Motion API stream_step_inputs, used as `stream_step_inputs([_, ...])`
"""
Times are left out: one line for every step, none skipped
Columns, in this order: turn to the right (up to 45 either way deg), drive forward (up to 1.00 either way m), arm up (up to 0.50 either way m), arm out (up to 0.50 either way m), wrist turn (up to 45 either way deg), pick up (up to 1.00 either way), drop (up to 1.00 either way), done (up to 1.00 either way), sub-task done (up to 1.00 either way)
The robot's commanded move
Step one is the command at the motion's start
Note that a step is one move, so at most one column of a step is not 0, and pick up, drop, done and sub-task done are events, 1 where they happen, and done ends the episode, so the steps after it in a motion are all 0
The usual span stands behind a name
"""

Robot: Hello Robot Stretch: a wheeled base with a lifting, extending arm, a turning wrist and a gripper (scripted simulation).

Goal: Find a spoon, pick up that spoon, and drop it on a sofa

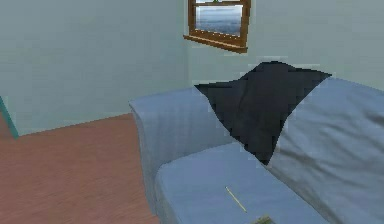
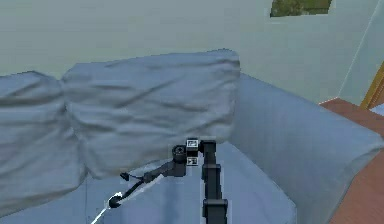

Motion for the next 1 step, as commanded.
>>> stream_step_inputs([0.0, 0.0, 0.0, 0.0, 0.0, 0.0, 1.0, 0.0, 0.0])
